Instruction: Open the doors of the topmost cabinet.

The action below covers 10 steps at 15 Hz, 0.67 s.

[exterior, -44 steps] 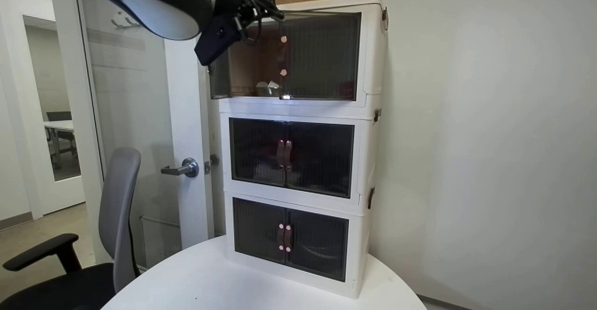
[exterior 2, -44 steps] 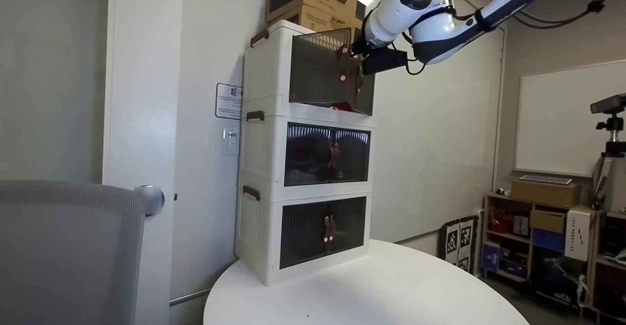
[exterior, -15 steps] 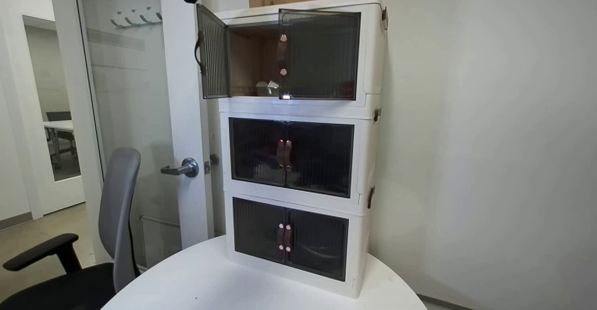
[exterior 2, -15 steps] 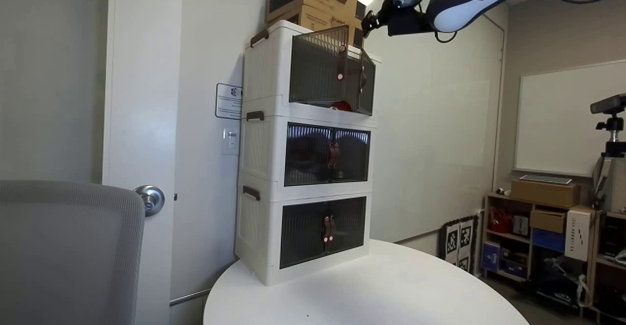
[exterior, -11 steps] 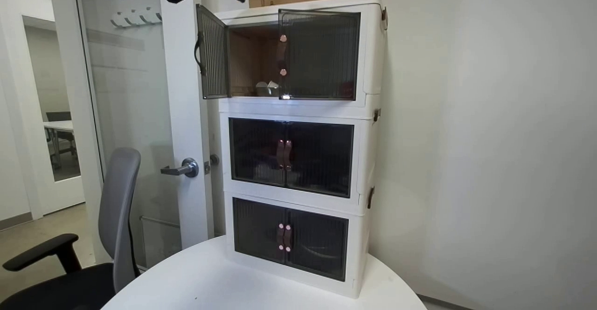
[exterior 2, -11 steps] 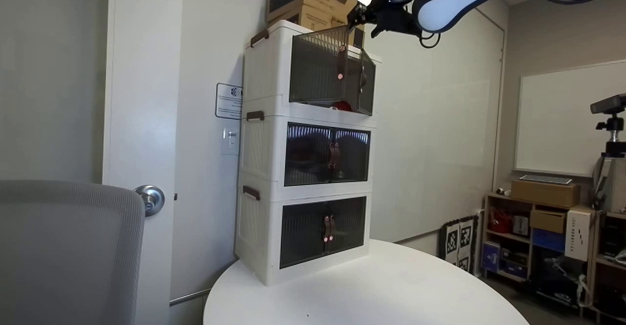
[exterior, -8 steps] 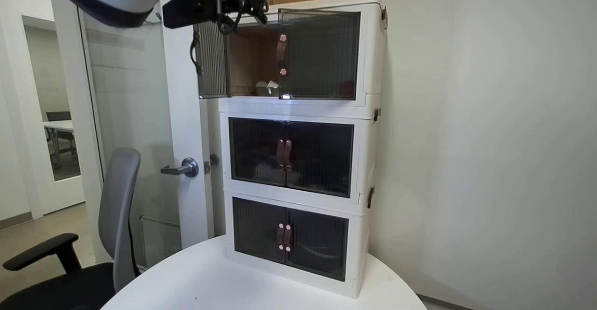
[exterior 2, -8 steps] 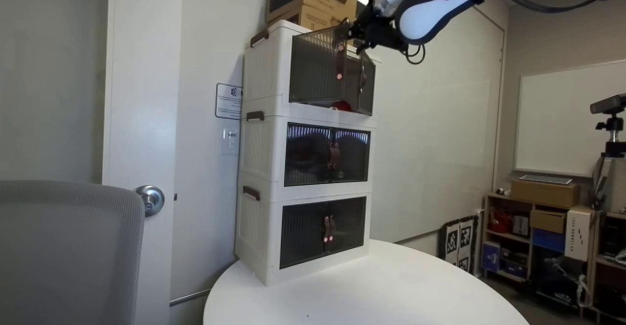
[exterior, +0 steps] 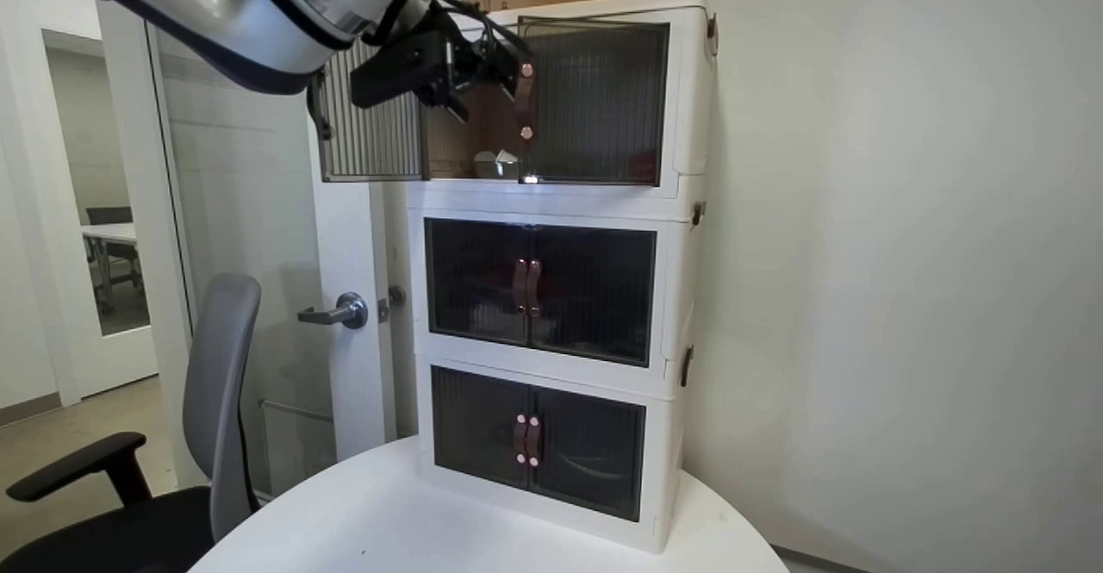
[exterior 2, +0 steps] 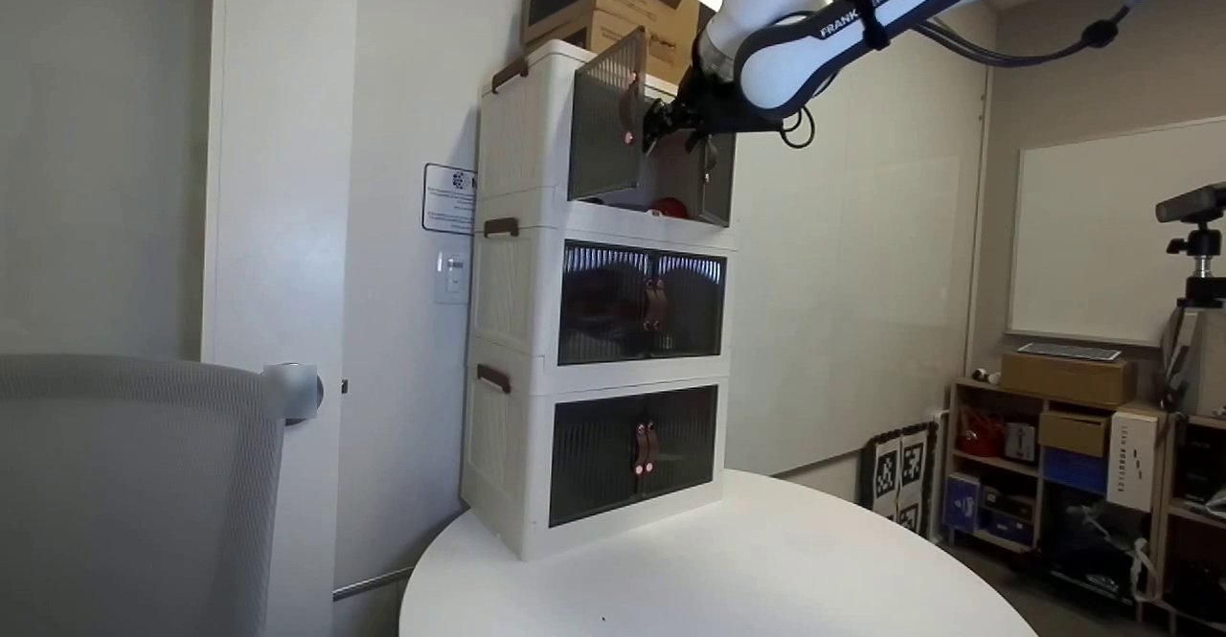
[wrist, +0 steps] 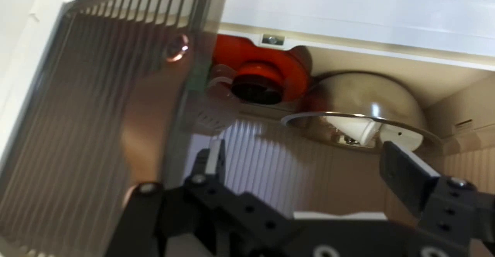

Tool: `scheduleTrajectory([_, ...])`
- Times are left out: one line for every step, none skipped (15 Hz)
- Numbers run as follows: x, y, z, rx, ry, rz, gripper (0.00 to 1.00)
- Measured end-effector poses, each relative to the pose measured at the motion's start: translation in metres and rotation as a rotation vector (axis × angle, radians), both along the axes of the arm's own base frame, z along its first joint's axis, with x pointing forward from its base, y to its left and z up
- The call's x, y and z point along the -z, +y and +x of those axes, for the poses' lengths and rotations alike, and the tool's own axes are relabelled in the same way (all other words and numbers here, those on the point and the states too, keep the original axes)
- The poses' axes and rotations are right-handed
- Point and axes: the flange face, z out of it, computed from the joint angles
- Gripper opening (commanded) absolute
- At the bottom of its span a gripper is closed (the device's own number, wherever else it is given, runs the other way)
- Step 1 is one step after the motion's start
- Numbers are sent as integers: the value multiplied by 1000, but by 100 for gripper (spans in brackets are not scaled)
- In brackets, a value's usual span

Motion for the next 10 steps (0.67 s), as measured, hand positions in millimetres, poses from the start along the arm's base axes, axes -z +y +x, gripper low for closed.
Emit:
scheduleTrajectory([-7, -4, 0, 23, -13, -35, 100])
scheduleTrajectory([-11, -3, -1, 44, -25, -57, 100])
scheduleTrajectory([-15, -2, -3, 67, -34, -78, 100])
scheduleTrajectory([-19, -2, -6, 93, -45, -98, 100])
scheduleTrajectory([-23, -3, -9, 124, -53, -115, 100])
scheduleTrajectory([-27, -5, -14, 155, -61, -133, 100])
scheduleTrajectory([-33, -10, -19, 189, -70, -155, 100])
scheduleTrajectory([-39, -18, -25, 225, -76, -177, 100])
scheduleTrajectory([-45, -30, -31, 265, -82, -199, 100])
scheduleTrajectory([-50, -45, -37, 304, -86, -218, 100])
